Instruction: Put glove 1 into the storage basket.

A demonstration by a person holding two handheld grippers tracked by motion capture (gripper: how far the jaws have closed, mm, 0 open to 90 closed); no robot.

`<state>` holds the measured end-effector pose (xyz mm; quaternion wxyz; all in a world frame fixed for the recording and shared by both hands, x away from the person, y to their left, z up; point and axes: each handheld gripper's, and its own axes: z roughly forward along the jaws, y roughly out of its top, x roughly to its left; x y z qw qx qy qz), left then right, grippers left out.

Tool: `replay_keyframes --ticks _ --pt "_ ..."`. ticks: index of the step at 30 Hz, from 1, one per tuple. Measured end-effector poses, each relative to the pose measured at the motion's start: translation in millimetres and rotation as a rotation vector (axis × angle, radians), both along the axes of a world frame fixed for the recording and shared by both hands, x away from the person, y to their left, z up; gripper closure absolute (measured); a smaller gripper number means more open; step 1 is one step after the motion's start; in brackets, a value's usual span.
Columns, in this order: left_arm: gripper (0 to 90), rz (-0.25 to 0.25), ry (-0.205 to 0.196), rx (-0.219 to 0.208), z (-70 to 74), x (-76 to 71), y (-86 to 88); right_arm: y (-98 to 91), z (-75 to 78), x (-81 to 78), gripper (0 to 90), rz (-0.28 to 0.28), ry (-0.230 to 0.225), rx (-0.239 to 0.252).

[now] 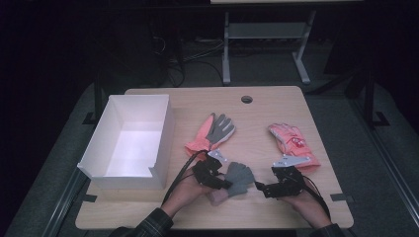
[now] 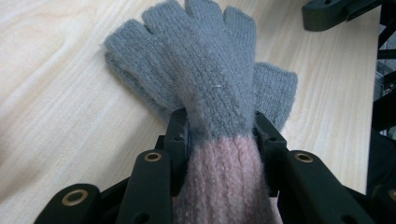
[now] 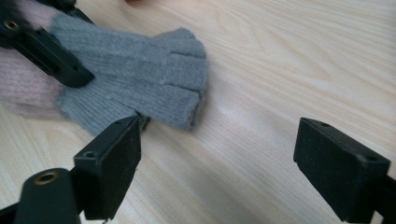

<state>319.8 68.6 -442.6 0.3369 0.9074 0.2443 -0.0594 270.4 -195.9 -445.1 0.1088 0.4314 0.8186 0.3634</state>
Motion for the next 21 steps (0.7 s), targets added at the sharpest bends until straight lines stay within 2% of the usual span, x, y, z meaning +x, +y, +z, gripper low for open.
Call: replay_keyframes --ticks 5,6,8,10,15,18,21 --pt "65.3 0.001 -0.003 -0.019 16.5 -1.5 5.2 1.6 1.1 -1.8 13.7 0.013 -0.015 0.005" --pt "65.3 0.008 -0.008 -0.026 24.5 -0.3 7.9 2.6 1.2 -2.1 13.7 0.007 -0.010 0.010" --pt "65.2 0.014 -0.011 -0.029 28.4 0.7 8.9 2.8 1.2 -2.4 13.6 0.007 -0.010 0.010" --pt "65.2 0.026 -0.027 -0.031 36.8 2.6 11.0 2.3 0.8 -2.2 13.6 0.014 -0.011 0.008" --pt "65.1 0.064 -0.031 -0.052 59.7 7.9 17.3 2.4 -0.8 -1.2 13.6 0.007 -0.009 0.009" --pt "64.9 0.075 -0.054 -0.057 77.4 10.9 23.1 2.9 -0.9 -1.9 13.6 0.005 -0.013 0.007" --pt "64.9 0.080 -0.054 -0.057 85.4 12.7 26.4 2.5 -0.9 -1.6 13.6 0.005 -0.017 0.008"
